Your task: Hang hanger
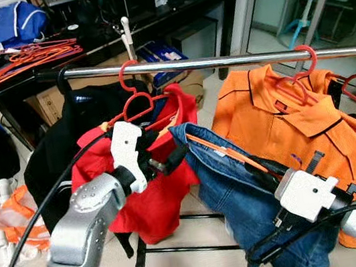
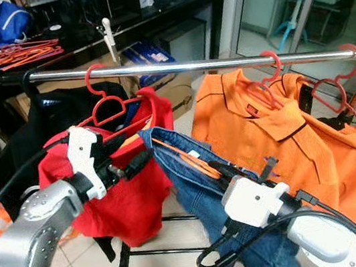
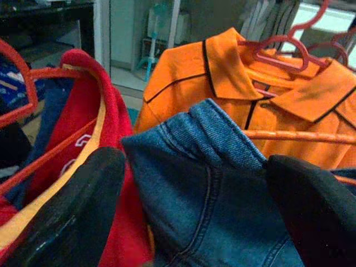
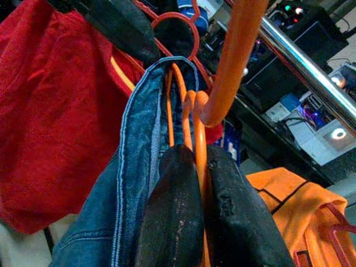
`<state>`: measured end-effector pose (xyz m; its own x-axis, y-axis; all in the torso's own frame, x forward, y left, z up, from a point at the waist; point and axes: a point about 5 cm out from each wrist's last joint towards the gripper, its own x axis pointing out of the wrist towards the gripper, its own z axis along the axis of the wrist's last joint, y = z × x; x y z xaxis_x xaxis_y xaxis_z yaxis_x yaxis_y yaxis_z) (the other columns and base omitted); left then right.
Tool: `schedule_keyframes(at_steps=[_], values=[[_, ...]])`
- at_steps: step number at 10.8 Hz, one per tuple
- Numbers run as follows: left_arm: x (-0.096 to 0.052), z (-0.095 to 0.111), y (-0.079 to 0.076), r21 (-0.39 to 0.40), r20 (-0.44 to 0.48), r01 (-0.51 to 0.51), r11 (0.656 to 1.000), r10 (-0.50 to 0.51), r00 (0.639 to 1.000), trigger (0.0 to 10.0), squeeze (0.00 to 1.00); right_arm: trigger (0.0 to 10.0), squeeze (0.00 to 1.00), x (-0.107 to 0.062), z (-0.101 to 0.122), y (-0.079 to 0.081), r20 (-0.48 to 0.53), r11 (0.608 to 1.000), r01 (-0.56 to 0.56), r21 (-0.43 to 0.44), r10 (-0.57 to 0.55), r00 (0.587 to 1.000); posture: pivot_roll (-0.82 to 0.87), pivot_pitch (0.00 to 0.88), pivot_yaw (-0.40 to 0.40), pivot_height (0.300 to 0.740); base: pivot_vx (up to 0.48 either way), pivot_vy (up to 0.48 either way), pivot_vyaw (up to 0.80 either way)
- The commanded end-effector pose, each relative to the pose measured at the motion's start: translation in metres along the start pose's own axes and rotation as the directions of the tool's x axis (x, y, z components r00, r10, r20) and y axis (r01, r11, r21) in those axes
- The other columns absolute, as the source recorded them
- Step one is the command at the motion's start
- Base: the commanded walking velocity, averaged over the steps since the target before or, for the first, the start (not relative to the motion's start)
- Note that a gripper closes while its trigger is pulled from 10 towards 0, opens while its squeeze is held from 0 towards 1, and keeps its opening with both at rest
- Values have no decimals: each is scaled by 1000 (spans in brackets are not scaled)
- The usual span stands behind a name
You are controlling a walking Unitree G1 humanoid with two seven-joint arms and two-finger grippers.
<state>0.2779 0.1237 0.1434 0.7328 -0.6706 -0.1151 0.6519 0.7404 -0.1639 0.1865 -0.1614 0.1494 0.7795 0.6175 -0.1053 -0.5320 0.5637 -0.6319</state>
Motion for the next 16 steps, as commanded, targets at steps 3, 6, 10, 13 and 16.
schedule_keyframes(at_steps=[3, 6, 10, 13, 16], values=[[7, 6, -6, -82, 37, 77, 994, -75, 997, 10000, 0, 0, 0, 2, 10, 0, 55, 999, 0, -38, 2, 998, -101, 0, 22, 740, 0, 0, 0], [12, -6, 9, 36, -104, -13, 999, 17, 994, 10000, 0, 0, 0, 2, 14, -2, 63, 998, -3, -55, 6, 998, -106, 0, 25, 740, 0, 0, 0], [17, -4, 12, 36, -99, -18, 999, 22, 995, 10000, 0, 0, 0, 4, 16, -2, 68, 998, 3, -58, 1, 998, -105, 0, 26, 740, 0, 0, 0], [14, -6, 12, 43, -114, -11, 999, 16, 993, 784, 0, 0, 0, 5, 15, -4, 68, 998, 7, -62, -3, 998, -100, 0, 23, 740, 0, 0, 0], [11, -6, 15, 37, -122, -17, 999, 21, 992, 0, 0, 0, 0, 4, 14, -5, 65, 998, 12, -63, -7, 998, -97, 0, 24, 740, 0, 0, 0]])
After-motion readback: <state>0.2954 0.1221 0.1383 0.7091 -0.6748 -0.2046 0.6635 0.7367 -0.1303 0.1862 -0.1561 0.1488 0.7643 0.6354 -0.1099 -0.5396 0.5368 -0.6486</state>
